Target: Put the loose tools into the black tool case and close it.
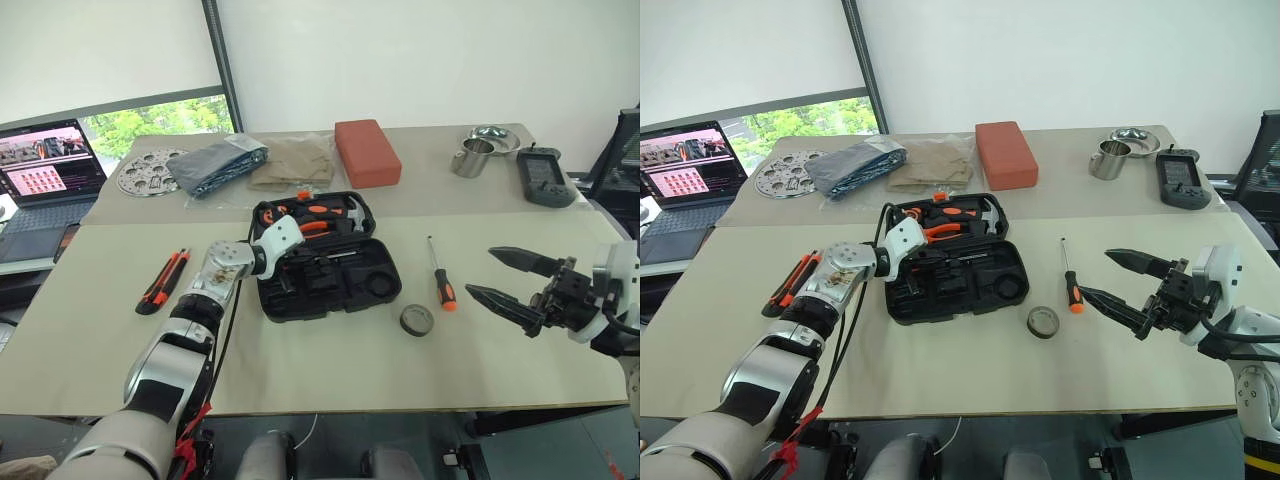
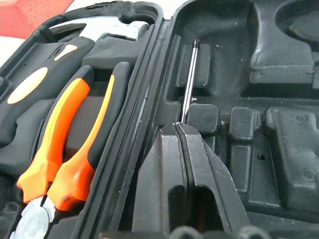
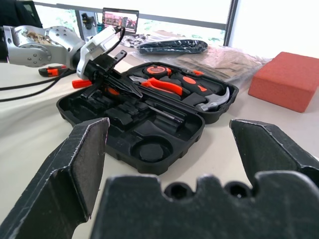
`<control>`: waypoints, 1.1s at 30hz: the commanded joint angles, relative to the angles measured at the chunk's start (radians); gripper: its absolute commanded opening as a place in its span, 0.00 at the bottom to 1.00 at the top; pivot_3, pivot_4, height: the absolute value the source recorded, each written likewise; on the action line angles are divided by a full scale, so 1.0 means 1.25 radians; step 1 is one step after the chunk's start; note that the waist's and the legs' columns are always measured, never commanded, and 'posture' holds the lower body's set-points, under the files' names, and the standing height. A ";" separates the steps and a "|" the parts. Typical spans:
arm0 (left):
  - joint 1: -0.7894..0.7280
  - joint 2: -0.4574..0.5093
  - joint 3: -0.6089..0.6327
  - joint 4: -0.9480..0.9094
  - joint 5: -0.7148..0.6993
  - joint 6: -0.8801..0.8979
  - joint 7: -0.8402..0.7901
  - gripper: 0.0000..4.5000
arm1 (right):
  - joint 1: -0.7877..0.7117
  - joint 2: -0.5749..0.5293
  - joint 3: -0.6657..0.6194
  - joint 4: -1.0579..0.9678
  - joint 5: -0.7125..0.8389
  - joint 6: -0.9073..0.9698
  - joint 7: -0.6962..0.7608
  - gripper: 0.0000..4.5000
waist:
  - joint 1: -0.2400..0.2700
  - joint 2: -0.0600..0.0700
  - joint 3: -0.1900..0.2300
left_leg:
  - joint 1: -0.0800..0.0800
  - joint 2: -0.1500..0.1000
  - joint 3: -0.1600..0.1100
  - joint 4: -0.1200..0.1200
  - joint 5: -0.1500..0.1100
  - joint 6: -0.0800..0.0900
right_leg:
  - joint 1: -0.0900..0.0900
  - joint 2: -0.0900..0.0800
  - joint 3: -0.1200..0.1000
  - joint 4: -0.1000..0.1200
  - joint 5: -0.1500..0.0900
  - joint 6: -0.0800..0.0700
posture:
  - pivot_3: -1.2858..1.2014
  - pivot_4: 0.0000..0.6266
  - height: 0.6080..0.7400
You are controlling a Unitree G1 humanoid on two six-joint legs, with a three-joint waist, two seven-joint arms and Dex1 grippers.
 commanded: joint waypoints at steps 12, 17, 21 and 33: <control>0.108 0.084 0.160 -0.448 -0.278 0.240 -0.175 0.44 | -0.071 0.009 0.109 -0.004 -0.105 0.211 -0.283 1.00 | -0.009 0.002 0.000 | -0.012 0.001 -0.002 0.000 0.002 -0.003 | -0.014 0.001 0.003 0.003 0.000 -0.001 | 0.52 0.24 0.97; 0.125 0.227 0.174 -0.684 -0.391 0.429 -0.279 0.83 | -0.169 0.016 0.226 0.026 -0.177 0.361 -0.393 1.00 | -0.017 0.003 -0.001 | -0.012 0.001 0.001 -0.003 0.006 -0.009 | -0.014 0.005 0.008 -0.001 0.000 0.000 | 0.52 0.24 0.97; 0.137 0.306 0.171 -0.771 -0.415 0.502 -0.298 0.99 | -0.241 0.034 0.278 0.053 -0.221 0.448 -0.459 1.00 | -0.014 0.003 -0.001 | -0.012 0.001 0.000 -0.003 0.003 -0.004 | -0.013 0.010 0.021 -0.002 0.000 0.000 | 0.52 0.24 0.97; 0.197 0.402 0.175 -0.874 -0.435 0.548 -0.312 1.00 | -0.384 0.065 0.366 0.144 -0.284 0.592 -0.512 0.77 | -0.016 0.003 -0.001 | -0.013 0.001 0.001 -0.004 0.003 -0.004 | -0.014 0.012 0.026 -0.002 0.000 0.000 | 0.52 0.24 0.97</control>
